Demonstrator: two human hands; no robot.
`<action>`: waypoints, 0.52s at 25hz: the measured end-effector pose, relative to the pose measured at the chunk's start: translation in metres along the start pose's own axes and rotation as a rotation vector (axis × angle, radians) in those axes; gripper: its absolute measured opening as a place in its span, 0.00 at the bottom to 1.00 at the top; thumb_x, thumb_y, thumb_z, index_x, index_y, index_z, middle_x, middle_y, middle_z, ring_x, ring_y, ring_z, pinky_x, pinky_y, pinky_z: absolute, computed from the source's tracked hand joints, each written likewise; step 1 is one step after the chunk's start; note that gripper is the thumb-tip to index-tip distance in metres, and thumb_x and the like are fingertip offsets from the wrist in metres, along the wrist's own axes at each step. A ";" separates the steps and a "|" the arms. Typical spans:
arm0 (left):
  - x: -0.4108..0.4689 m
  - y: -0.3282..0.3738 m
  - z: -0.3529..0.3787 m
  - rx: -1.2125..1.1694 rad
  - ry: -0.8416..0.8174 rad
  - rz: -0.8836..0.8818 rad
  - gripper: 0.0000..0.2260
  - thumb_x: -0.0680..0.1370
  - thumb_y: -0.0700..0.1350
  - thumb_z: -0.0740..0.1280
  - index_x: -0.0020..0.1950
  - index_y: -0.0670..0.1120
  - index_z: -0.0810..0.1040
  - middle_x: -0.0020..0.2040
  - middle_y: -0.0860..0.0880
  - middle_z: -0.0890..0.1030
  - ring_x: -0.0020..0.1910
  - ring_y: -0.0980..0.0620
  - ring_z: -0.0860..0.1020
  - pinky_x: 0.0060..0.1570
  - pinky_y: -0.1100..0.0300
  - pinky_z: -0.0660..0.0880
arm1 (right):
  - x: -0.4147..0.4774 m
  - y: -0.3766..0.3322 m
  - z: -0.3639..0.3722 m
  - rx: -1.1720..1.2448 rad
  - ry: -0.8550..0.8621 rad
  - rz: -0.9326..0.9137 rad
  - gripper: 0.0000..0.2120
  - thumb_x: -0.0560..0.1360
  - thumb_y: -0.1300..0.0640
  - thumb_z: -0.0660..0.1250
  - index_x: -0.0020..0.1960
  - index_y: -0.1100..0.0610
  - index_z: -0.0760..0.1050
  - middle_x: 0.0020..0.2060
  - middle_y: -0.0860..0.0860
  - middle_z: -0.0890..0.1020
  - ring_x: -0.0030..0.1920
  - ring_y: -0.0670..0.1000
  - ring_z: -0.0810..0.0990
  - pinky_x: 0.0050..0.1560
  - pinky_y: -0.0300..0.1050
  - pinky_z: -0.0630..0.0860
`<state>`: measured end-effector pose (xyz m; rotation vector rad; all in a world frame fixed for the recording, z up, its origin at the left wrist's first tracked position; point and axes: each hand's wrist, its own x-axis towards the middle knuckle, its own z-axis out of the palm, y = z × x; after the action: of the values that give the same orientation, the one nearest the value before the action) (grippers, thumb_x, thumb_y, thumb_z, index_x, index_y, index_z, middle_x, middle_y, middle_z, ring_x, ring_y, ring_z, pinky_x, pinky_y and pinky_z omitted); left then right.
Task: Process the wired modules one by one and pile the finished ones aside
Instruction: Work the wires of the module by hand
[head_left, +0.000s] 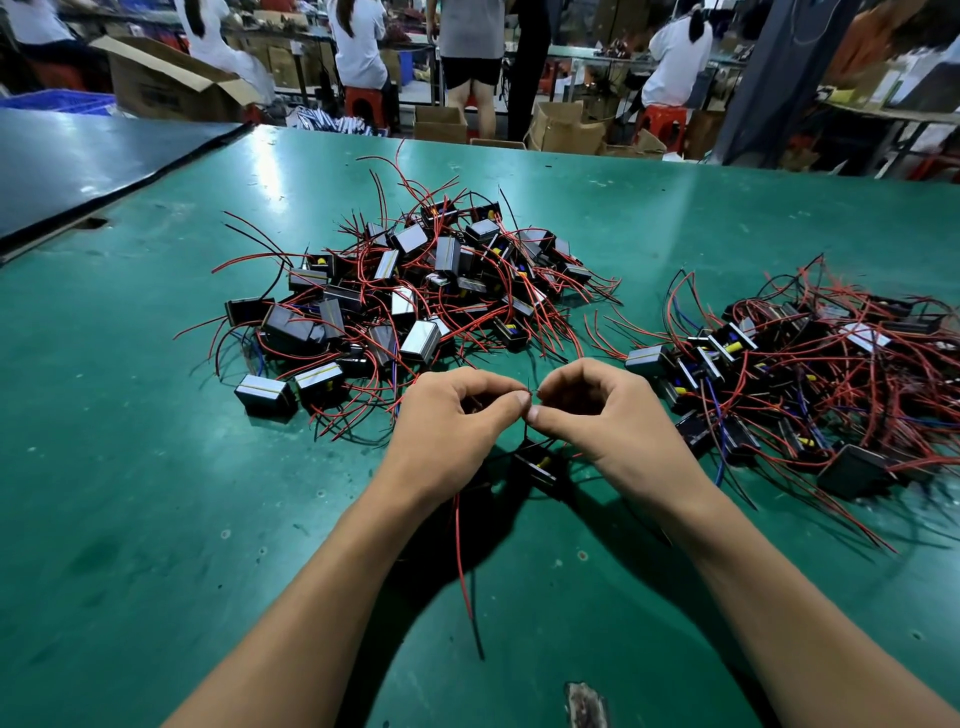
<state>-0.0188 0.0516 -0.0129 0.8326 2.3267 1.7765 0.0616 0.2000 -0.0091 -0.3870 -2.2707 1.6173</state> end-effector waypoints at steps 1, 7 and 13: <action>0.000 0.000 0.000 0.000 0.000 -0.002 0.03 0.75 0.42 0.73 0.46 0.44 0.86 0.37 0.52 0.84 0.34 0.60 0.77 0.38 0.68 0.73 | 0.000 0.000 0.000 0.004 -0.004 0.000 0.07 0.70 0.61 0.78 0.44 0.54 0.81 0.37 0.50 0.84 0.39 0.46 0.80 0.44 0.45 0.77; -0.002 0.002 -0.001 0.088 0.008 0.091 0.03 0.76 0.42 0.72 0.46 0.44 0.86 0.38 0.51 0.82 0.33 0.59 0.74 0.36 0.67 0.69 | -0.001 -0.005 0.000 -0.046 0.038 -0.020 0.08 0.74 0.50 0.74 0.42 0.55 0.83 0.37 0.54 0.85 0.37 0.47 0.79 0.45 0.51 0.78; -0.005 0.003 0.000 0.176 0.043 0.246 0.02 0.74 0.40 0.74 0.46 0.43 0.86 0.37 0.49 0.81 0.35 0.56 0.77 0.37 0.66 0.71 | -0.001 -0.009 0.003 -0.141 0.093 -0.030 0.11 0.76 0.52 0.71 0.37 0.55 0.82 0.34 0.51 0.84 0.35 0.45 0.79 0.43 0.48 0.76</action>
<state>-0.0133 0.0503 -0.0110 1.1632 2.5325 1.7069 0.0612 0.1937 -0.0013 -0.4499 -2.3151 1.3995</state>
